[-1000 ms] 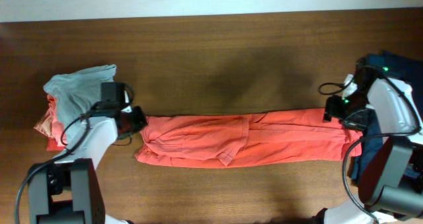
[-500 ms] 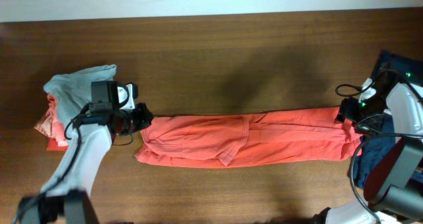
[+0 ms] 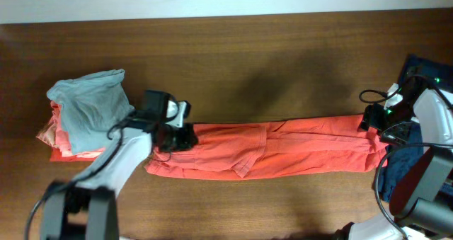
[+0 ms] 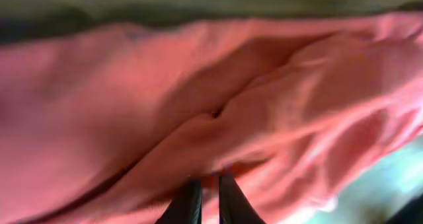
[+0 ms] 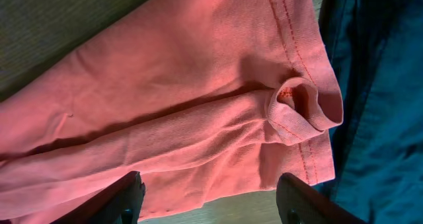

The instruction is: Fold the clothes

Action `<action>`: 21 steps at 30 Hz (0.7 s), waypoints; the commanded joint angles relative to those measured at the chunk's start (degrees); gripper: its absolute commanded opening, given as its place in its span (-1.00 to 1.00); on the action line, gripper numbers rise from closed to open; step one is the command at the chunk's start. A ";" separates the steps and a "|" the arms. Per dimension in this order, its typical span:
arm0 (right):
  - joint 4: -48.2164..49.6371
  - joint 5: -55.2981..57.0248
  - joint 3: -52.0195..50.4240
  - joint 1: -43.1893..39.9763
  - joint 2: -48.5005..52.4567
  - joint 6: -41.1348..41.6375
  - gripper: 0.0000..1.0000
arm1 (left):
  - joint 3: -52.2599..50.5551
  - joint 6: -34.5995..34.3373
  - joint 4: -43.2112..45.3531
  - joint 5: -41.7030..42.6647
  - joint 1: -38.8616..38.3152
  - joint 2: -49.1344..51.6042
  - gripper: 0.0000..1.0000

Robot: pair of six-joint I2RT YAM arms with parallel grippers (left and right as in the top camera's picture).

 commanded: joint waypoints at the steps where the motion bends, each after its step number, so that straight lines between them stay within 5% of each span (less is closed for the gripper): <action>1: -0.02 -0.76 0.74 0.04 -0.07 -0.35 0.39 | -1.16 1.14 0.96 -4.33 -1.99 6.99 -0.79; 9: -0.04 -1.79 0.74 0.04 -0.07 -0.39 0.40 | -1.14 0.76 -0.81 -19.58 -1.07 15.54 -0.87; 21: -0.02 -1.79 0.74 0.04 -0.07 -0.66 0.41 | -0.68 -2.75 -0.42 -22.84 14.62 15.43 -0.87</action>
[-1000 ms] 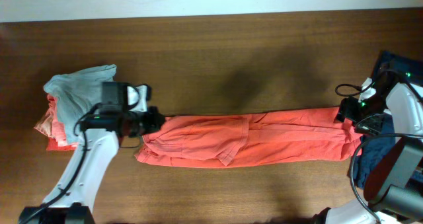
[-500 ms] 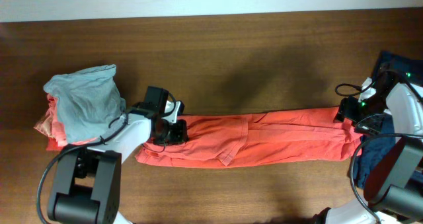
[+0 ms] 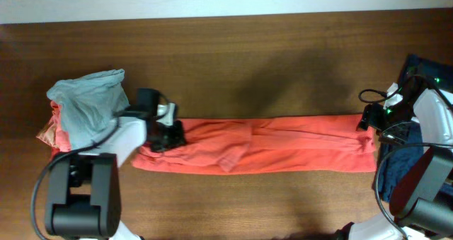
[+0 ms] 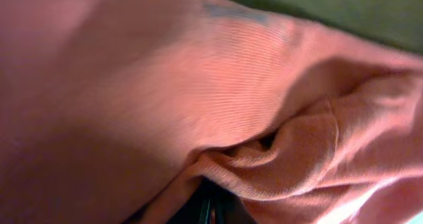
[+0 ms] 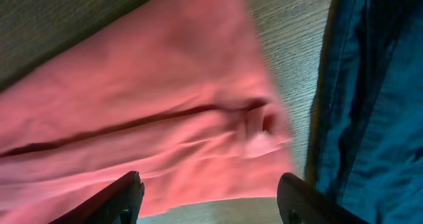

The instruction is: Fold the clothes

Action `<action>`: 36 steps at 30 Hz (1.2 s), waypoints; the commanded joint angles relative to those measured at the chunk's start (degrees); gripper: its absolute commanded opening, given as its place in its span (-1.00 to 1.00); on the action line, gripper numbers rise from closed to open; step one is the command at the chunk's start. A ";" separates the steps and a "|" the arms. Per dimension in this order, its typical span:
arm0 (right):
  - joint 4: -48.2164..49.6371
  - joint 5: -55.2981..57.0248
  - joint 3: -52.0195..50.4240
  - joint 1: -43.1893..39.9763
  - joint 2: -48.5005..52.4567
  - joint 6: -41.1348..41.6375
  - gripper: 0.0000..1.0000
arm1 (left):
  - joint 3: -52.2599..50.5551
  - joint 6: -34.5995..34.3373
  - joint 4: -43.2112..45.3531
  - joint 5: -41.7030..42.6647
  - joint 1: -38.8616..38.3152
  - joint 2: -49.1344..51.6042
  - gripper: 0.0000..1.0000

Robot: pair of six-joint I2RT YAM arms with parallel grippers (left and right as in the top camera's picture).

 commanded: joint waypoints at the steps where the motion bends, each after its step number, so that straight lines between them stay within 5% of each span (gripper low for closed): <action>1: -0.04 -0.74 0.74 0.04 -0.07 -0.72 0.41 | -3.13 -0.72 -0.11 -20.20 6.95 5.99 -0.88; 14: 3.50 -2.47 -2.60 0.04 0.39 -3.98 0.72 | -2.60 1.22 -0.24 -16.26 8.22 5.99 -0.87; 21: 6.05 -7.85 -5.44 0.04 5.18 -5.73 0.81 | -2.60 1.22 -0.66 -16.26 8.04 5.99 -0.46; 31: 5.84 -10.12 -6.60 1.36 11.85 -6.71 0.83 | -2.60 1.22 -0.63 -16.28 8.07 5.99 -0.44; 34: 6.10 -10.16 -6.78 2.34 12.44 -6.69 0.72 | -2.60 1.25 -0.61 -16.28 8.07 5.99 -0.44; 36: 6.25 -10.14 -6.78 3.08 12.46 -6.71 0.39 | -2.60 1.22 -0.63 -16.28 8.07 5.99 -0.43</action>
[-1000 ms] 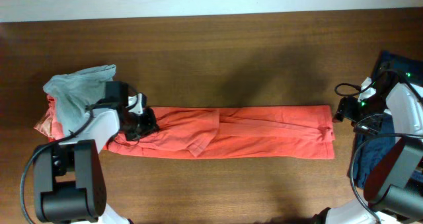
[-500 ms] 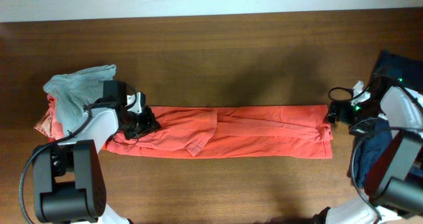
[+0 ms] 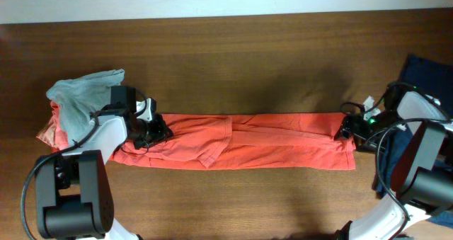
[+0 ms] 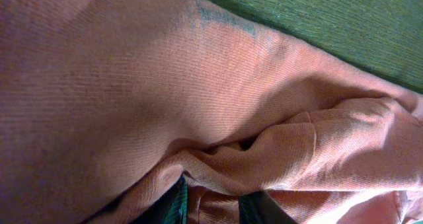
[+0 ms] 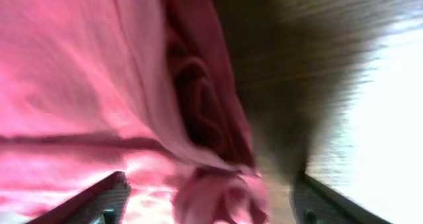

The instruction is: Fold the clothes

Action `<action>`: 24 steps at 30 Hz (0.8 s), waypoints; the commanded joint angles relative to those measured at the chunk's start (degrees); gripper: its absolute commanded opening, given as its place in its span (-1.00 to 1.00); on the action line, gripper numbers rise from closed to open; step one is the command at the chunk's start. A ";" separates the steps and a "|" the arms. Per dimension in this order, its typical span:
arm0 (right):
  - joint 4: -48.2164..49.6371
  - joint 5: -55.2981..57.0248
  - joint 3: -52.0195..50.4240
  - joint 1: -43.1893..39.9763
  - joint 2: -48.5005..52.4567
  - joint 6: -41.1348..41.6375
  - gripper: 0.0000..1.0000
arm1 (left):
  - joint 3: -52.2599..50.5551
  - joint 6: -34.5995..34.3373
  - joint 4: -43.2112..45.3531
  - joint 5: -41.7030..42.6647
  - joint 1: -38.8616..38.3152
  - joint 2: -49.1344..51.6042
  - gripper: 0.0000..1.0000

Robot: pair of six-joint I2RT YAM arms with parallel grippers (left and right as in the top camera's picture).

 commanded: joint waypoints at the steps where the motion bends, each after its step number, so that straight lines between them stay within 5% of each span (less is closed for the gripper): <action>1: 0.68 -1.49 -1.29 2.12 2.60 -0.55 0.24 | -3.65 0.76 -0.70 -16.94 1.53 5.73 -0.43; 4: 0.68 -1.46 -1.29 2.84 2.60 -0.52 -0.46 | -3.65 0.76 -0.85 -16.96 1.53 5.73 -0.43; 8: 0.81 -0.76 -1.25 2.67 2.60 -0.52 -0.92 | -3.13 0.76 -1.88 -15.93 1.51 5.73 -0.52; 24: -15.04 8.17 18.73 -0.94 1.07 1.64 -0.92 | 3.89 2.08 -11.67 -12.41 1.51 -6.71 -0.57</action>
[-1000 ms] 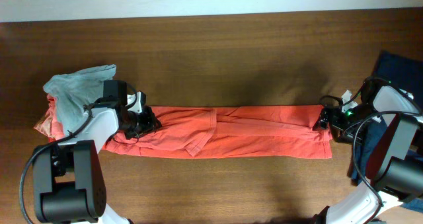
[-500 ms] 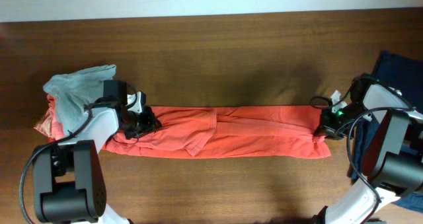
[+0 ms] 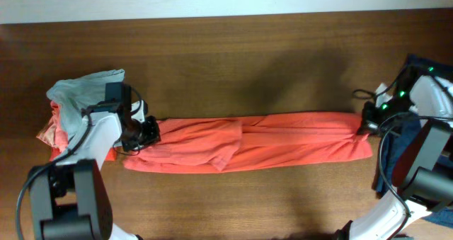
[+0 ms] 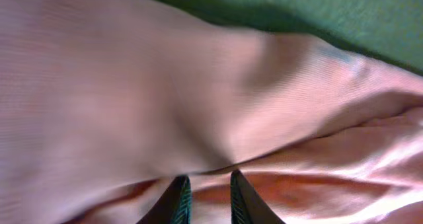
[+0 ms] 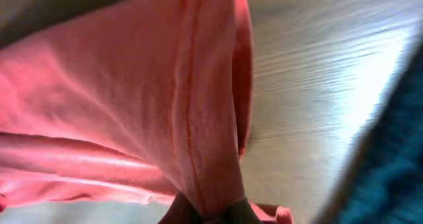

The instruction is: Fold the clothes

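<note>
A long orange-red garment (image 3: pixel 248 144) lies stretched across the wooden table (image 3: pixel 248 63) from left to right. My left gripper (image 3: pixel 146 134) sits over its left end. In the left wrist view the two fingers stand a little apart (image 4: pixel 207 178), open, with the blurred cloth (image 4: pixel 132 85) lying under them. My right gripper (image 3: pixel 367 121) is at the garment's right end. In the right wrist view it is shut (image 5: pixel 210 214) on a bunched fold of the hemmed edge (image 5: pixel 192 118), which rises straight out of the fingertips.
A pile of clothes, with a grey garment (image 3: pixel 88 102) on top of pink ones, lies at the left edge next to my left arm. A dark blue garment (image 3: pixel 425 66) lies at the right edge, close behind my right gripper.
My right gripper, open over the garment's right end before, is now shut on that end and further right. The garment has shifted right. My left gripper is slightly further left.
At first my left gripper was shut on the garment's left part and my right stood open over the hem. The garment then lay further left and straighter. Later my left fingers stood apart. Now my right holds the right end, and the cloth lies taut.
</note>
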Action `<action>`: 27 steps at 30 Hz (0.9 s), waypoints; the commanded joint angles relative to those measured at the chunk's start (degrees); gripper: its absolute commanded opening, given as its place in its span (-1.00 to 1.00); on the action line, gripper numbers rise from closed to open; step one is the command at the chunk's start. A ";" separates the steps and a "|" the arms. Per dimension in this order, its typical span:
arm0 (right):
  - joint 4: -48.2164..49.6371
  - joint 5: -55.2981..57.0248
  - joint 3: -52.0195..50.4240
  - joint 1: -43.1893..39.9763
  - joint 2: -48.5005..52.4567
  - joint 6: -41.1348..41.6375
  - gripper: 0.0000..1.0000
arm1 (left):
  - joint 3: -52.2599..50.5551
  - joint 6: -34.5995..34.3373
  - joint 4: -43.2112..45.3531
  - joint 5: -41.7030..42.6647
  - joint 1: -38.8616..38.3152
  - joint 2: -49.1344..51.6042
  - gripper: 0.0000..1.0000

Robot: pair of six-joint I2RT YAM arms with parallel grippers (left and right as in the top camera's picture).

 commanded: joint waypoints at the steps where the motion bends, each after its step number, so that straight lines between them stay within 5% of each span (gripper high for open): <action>1: -2.64 3.43 4.39 1.16 -0.92 0.79 -0.92 | -0.02 0.94 -0.42 -3.91 0.66 -2.78 -0.56; 27: 0.15 3.45 4.28 42.10 2.01 10.97 -0.92 | -0.09 0.98 -2.12 -3.93 -1.55 -2.75 -0.57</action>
